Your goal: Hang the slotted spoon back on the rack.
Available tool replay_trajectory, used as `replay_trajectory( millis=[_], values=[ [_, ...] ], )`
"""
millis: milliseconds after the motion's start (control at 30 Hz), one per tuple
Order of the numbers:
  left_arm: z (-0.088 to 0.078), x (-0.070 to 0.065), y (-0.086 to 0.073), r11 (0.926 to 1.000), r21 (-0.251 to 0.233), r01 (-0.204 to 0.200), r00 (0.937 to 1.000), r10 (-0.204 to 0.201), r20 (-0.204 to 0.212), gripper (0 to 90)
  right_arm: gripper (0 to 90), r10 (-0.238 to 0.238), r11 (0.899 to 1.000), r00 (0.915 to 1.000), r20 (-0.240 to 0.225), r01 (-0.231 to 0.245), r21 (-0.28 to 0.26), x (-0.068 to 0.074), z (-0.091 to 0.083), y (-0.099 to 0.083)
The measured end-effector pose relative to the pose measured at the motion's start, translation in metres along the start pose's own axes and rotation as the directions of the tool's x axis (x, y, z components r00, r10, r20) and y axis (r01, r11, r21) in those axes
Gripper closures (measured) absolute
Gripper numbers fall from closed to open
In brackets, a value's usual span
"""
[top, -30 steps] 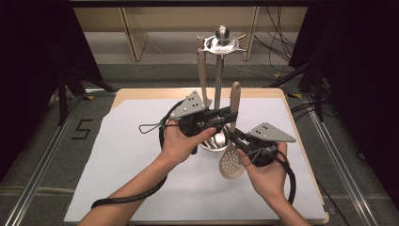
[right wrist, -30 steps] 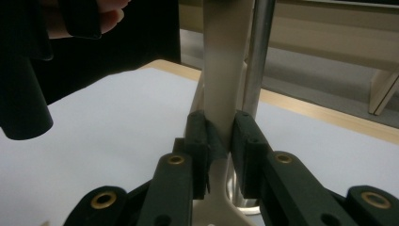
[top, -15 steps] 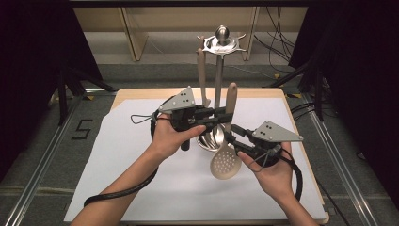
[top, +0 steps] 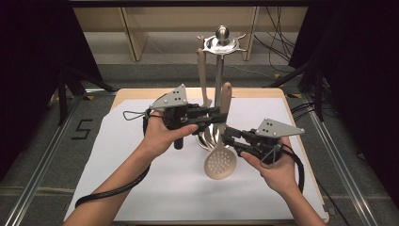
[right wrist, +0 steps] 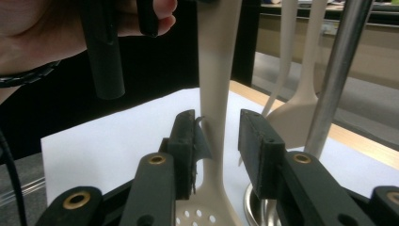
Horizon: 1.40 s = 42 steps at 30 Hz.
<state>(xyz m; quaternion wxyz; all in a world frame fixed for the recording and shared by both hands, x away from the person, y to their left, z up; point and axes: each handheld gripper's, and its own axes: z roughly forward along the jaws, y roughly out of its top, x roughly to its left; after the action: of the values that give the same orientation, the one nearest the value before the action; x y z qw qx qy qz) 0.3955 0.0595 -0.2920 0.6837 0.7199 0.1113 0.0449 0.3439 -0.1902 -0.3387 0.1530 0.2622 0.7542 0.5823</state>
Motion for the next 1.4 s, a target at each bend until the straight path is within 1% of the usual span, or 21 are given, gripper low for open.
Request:
replay_trajectory(
  millis=[33, 67, 233, 367, 433, 467, 500, 533, 600, 633, 833, 933, 1033, 1067, 1133, 1167, 1233, 1300, 1333, 1367, 1400],
  values=[
    [0.000, 0.000, 0.000, 1.0000, 0.001, 0.000, 1.0000, 0.000, 0.005, 75.2, 68.4, -0.001, 1.000, 0.9998, -0.021, 0.001, 0.003, -0.001, 0.001, 0.000],
    [-0.001, 0.000, 0.000, 1.0000, 0.002, 0.000, 0.9999, 0.000, 0.010, 75.2, 69.5, -0.010, 1.000, 0.9998, -0.018, 0.010, 0.000, -0.001, 0.001, 0.001],
    [-0.001, 0.001, 0.000, 1.0000, 0.004, 0.003, 0.9997, -0.003, 0.025, 75.1, 77.0, -0.005, 1.000, 0.9984, -0.056, 0.005, -0.010, -0.001, 0.003, 0.002],
    [-0.001, 0.002, 0.000, 0.9999, -0.003, 0.013, 0.9987, -0.012, 0.050, 75.1, 77.7, -0.037, 0.999, 0.9977, -0.057, 0.036, -0.015, -0.003, 0.002, 0.004],
    [-0.002, 0.002, 0.001, 0.9998, -0.008, 0.017, 0.9981, -0.016, 0.060, 75.1, 77.7, -0.021, 0.999, 0.9977, -0.065, 0.019, -0.027, -0.001, 0.002, 0.004],
    [-0.002, 0.002, 0.002, 0.9998, -0.011, 0.018, 0.9976, -0.018, 0.067, 75.1, 77.6, -0.033, 0.999, 0.9961, -0.081, 0.032, -0.016, -0.002, 0.002, 0.005],
    [-0.002, 0.002, 0.002, 0.9998, -0.012, 0.017, 0.9975, -0.017, 0.068, 75.1, 76.7, -0.011, 1.000, 0.9955, -0.094, 0.009, -0.017, 0.000, 0.002, 0.006],
    [-0.003, 0.002, 0.002, 0.9998, -0.012, 0.019, 0.9975, -0.018, 0.069, 75.1, 74.8, -0.035, 0.999, 0.9959, -0.083, 0.034, -0.021, -0.002, 0.001, 0.006],
    [-0.003, 0.002, 0.003, 0.9996, -0.013, 0.025, 0.9966, -0.024, 0.078, 75.1, 72.4, -0.033, 0.999, 0.9947, -0.097, 0.030, -0.033, -0.001, 0.003, 0.007],
    [-0.003, 0.002, 0.003, 0.9996, -0.013, 0.023, 0.9966, -0.022, 0.079, 75.2, 72.6, -0.015, 1.000, 0.9952, -0.097, 0.013, -0.019, 0.000, 0.002, 0.008],
    [-0.002, 0.002, 0.003, 0.9996, -0.011, 0.024, 0.9958, -0.023, 0.088, 75.2, 77.3, -0.060, 0.998, 0.9926, -0.105, 0.057, -0.033, -0.003, 0.003, 0.011],
    [-0.003, 0.003, 0.003, 0.9993, -0.015, 0.035, 0.9945, -0.033, 0.099, 75.2, 78.0, -0.025, 1.000, 0.9922, -0.122, 0.023, -0.019, 0.000, 0.002, 0.010],
    [-0.003, 0.003, 0.004, 0.9991, -0.014, 0.040, 0.9932, -0.038, 0.110, 75.0, 78.3, -0.020, 1.000, 0.9928, -0.118, 0.018, -0.025, 0.002, 0.002, 0.011],
    [-0.003, 0.004, 0.004, 0.9990, -0.011, 0.044, 0.9925, -0.042, 0.114, 74.9, 78.3, -0.041, 0.999, 0.9937, -0.105, 0.038, -0.032, 0.001, 0.002, 0.011],
    [-0.002, 0.005, 0.003, 0.9981, -0.020, 0.058, 0.9916, -0.056, 0.117, 74.1, 78.5, -0.053, 0.998, 0.9952, -0.082, 0.050, -0.036, 0.002, 0.001, 0.011],
    [-0.002, 0.005, 0.003, 0.9978, -0.023, 0.063, 0.9921, -0.060, 0.110, 72.1, 78.5, -0.041, 0.999, 0.9958, -0.082, 0.039, -0.030, 0.003, 0.001, 0.012],
    [-0.002, 0.006, 0.004, 0.9985, -0.025, 0.050, 0.9963, -0.048, 0.071, 66.0, 78.6, -0.021, 1.000, 0.9979, -0.061, 0.021, -0.006, 0.005, 0.001, 0.011],
    [-0.003, 0.005, 0.004, 0.9992, -0.030, 0.028, 0.9988, -0.026, 0.040, 61.2, 78.7, -0.017, 1.000, 0.9997, -0.017, 0.017, 0.017, 0.007, 0.002, 0.011],
    [-0.003, 0.004, 0.004, 0.9993, -0.033, 0.018, 0.9994, -0.017, 0.030, 59.9, 78.7, 0.004, 1.000, 1.0000, 0.001, -0.004, 0.022, 0.008, 0.002, 0.011],
    [-0.003, 0.002, 0.004, 0.9993, -0.036, 0.000, 0.9999, 0.000, 0.013, 58.2, 78.7, 0.002, 1.000, 1.0000, 0.007, -0.002, 0.013, 0.007, 0.003, 0.010],
    [-0.003, 0.001, 0.005, 0.9991, -0.040, -0.011, 0.9999, 0.011, -0.006, 57.2, 78.7, 0.044, 0.999, 0.9984, 0.035, -0.044, 0.025, 0.009, 0.003, 0.010]
  ],
)
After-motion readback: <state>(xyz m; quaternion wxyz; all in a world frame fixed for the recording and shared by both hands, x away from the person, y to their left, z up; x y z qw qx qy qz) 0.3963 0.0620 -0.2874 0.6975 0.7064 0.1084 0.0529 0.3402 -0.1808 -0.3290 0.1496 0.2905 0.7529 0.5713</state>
